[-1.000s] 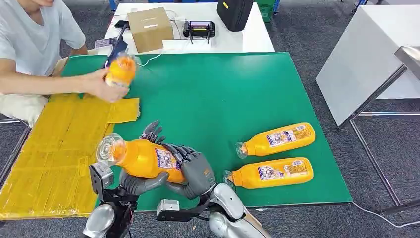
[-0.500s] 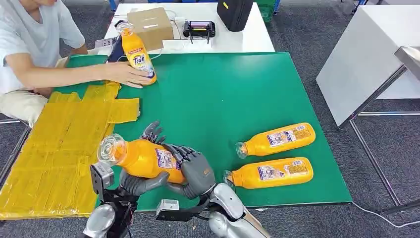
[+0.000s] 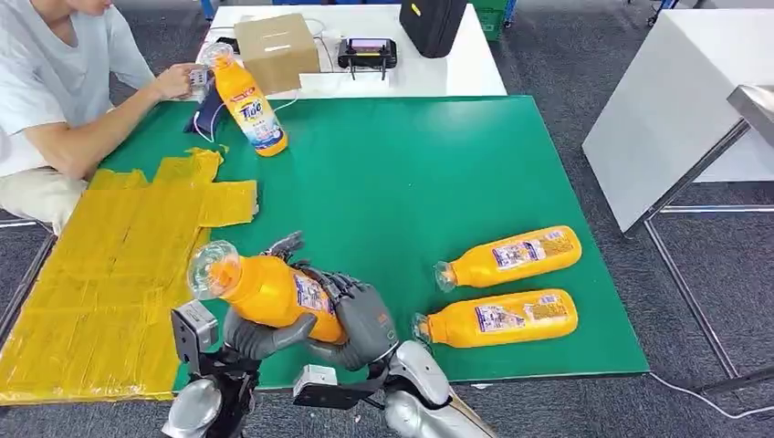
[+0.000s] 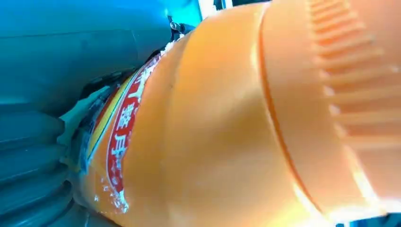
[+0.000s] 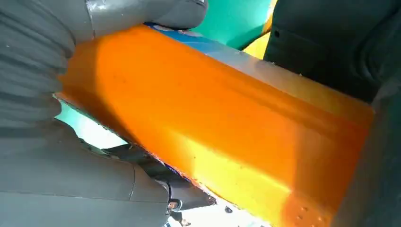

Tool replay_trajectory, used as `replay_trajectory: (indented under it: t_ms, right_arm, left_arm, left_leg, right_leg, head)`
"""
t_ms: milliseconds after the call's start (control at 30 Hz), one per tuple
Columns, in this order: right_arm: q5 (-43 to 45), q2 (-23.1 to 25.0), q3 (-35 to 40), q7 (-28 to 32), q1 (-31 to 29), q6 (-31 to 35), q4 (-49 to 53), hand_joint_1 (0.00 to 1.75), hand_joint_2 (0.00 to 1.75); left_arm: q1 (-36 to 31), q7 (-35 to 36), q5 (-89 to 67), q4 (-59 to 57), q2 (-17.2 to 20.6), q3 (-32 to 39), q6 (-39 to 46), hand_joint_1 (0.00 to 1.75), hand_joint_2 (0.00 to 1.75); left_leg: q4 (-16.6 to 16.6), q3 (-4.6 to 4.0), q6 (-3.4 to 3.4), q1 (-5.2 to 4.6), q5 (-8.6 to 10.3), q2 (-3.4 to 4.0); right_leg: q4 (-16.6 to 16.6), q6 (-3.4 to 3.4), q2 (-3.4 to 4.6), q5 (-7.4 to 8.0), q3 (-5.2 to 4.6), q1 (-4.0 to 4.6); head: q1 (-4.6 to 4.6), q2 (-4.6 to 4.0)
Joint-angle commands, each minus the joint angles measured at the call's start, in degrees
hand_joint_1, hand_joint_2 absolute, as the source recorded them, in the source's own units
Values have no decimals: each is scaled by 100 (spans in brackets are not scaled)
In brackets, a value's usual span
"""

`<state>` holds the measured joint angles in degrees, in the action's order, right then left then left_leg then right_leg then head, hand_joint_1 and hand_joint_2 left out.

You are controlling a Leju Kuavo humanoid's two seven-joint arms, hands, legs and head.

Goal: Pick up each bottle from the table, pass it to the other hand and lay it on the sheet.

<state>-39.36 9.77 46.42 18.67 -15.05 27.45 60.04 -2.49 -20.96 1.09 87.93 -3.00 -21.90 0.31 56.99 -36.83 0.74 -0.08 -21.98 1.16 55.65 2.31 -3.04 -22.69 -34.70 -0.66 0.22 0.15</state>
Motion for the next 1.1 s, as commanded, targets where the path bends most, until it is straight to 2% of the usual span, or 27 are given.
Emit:
replay_trajectory:
  t_ms: [33, 267, 500, 667, 733, 767, 800, 833, 867, 900, 933, 967, 1000, 1033, 1100]
  right_arm:
    - [7, -205, 144, 37, 97, -130, 41, 134, 175]
    - [7, -205, 144, 37, 97, -130, 41, 134, 175]
    - [0, -183, 134, 38, 96, -95, 7, 134, 175]
    - [13, -154, 107, 53, 70, -48, -47, 136, 175]
    - [26, -151, 102, 55, 68, -50, -54, 136, 175]
    - [29, -148, 96, 54, 71, -43, -56, 134, 175]
    - [38, -146, 85, 53, 75, -29, -56, 129, 175]
    - [136, -130, 24, 86, 110, 3, -22, 79, 175]
    - [285, -123, -30, 141, 140, -21, 23, 0, 175]
    - [1152, 318, -815, 919, 728, -741, 805, 0, 175]
    - [4032, -155, -1386, 974, 849, -1621, 1939, 0, 175]
    - [4291, -354, -1535, 582, 959, -1811, 2628, 0, 175]
    - [4396, -408, -1774, 496, 1155, -1945, 3245, 0, 175]
    - [4219, -468, -2015, 494, 1324, -1975, 3723, 0, 175]
    - [4114, -502, -2195, 464, 1445, -2102, 3954, 0, 175]
  left_arm:
    - [-283, 22, -35, -127, -62, -56, 68, 175, 175]
    - [-283, 22, -35, -127, -62, -56, 68, 175, 175]
    - [-306, 28, -36, -169, -70, -55, 80, 175, 175]
    - [-359, 48, -40, -243, -73, -68, 128, 175, 175]
    - [-365, 51, -53, -254, -73, -79, 147, 175, 175]
    - [-361, 51, -54, -254, -72, -81, 151, 175, 175]
    - [-354, 51, -55, -251, -78, -74, 178, 175, 175]
    - [-349, 50, -52, -249, -73, -73, 203, 175, 175]
    - [-346, 47, -48, -245, -66, -73, 223, 175, 175]
    - [-361, -279, -572, -183, -63, 126, 967, 175, 175]
    - [-523, -228, -693, -114, 210, 199, 1507, 175, 175]
    - [-615, -186, -813, -82, 319, 364, 1628, 175, 175]
    - [-763, -97, -1468, -189, 424, 537, 2087, 175, 175]
    - [-901, 16, -1586, -275, 514, 731, 1946, 175, 175]
    - [-977, 29, -1754, -348, 508, 926, 1849, 175, 175]
  left_leg:
    - [0, 31, -7, 7, -13, -26]
    - [-2, 18, -4, 5, -6, -19]
    - [2, 39, -7, 10, -19, -25]
    - [-3, 18, -5, 4, -5, -20]
    - [1, 41, -9, 10, -18, -28]
    - [-2, 22, -6, 5, -7, -21]
    - [1, 38, -8, 9, -17, -26]
    - [-2, 21, -5, 5, -7, -19]
    - [0, 33, -7, 8, -14, -25]
    - [-4, 19, -5, 4, -6, -19]
    - [0, 27, -6, 8, -11, -23]
    - [9, 32, -9, 10, -21, -40]
    - [15, -3, -7, 7, -8, -43]
    - [21, 7, -9, 9, -16, -45]
    - [14, -8, -2, 6, -1, -50]
  right_leg:
    - [-3, -8, 4, -19, 38, 2]
    - [-4, -5, 1, -10, 21, 2]
    - [-3, -9, 10, -22, 47, 4]
    - [-4, -5, 1, -10, 22, 0]
    - [-3, -10, 9, -22, 47, 3]
    - [-4, -7, 3, -12, 26, 2]
    - [-3, -9, 9, -21, 45, 3]
    - [-4, -6, 3, -11, 25, 1]
    - [-4, -8, 7, -19, 40, 3]
    - [-5, -5, 2, -10, 23, 1]
    - [-5, -7, 4, -16, 34, 3]
    - [8, -12, -2, -31, 41, 3]
    - [15, -8, -18, -20, 9, 3]
    - [20, -10, -12, -28, 18, 3]
    - [13, -7, -22, -20, 6, 2]
  head:
    - [0, 0]
    - [2, 0]
    - [0, 0]
    - [0, 0]
    - [0, 0]
    - [0, 0]
    - [0, 0]
    - [0, 0]
    - [0, 0]
    - [0, 0]
    - [0, 0]
    - [0, 0]
    - [0, 0]
    - [-2, 0]
    - [15, 0]
